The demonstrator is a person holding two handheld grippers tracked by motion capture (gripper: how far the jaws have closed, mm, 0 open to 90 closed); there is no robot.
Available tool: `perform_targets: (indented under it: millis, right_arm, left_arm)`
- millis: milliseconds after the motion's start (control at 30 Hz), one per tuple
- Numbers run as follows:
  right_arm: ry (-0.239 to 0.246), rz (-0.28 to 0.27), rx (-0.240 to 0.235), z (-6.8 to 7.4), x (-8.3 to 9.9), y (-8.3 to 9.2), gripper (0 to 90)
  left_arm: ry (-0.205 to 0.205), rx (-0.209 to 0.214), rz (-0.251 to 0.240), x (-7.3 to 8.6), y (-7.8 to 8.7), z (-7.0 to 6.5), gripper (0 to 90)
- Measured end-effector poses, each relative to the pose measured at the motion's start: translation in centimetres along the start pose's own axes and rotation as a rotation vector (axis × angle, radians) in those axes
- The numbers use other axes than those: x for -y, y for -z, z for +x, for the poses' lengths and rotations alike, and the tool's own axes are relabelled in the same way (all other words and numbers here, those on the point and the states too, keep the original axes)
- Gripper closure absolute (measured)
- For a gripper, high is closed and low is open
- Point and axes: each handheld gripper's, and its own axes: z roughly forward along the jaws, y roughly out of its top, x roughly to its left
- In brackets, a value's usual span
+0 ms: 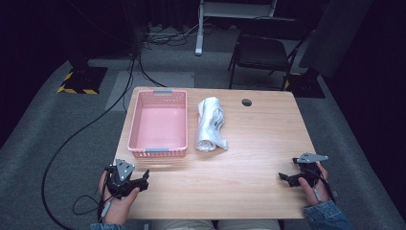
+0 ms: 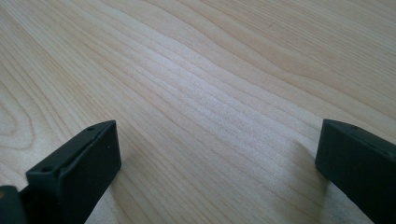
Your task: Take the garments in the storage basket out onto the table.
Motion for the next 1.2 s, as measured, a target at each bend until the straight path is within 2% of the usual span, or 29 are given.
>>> perform_targets:
  millis: [567,1000,1200]
  right_arm:
    - [0.000,0.000,0.000,0.0,0.0,0.0,0.0]
    - [0.000,0.000,0.000,0.0,0.0,0.0,0.0]
    - [0.000,0.000,0.000,0.0,0.0,0.0,0.0]
  left_arm:
    - [0.008,-0.011,0.062,1.6,-1.1,0.3,9.2]
    - [0.031,0.015,0.129,2.6,-2.2,0.4,9.0]
    - [0.038,0.014,0.149,3.1,-2.6,0.4,9.0]
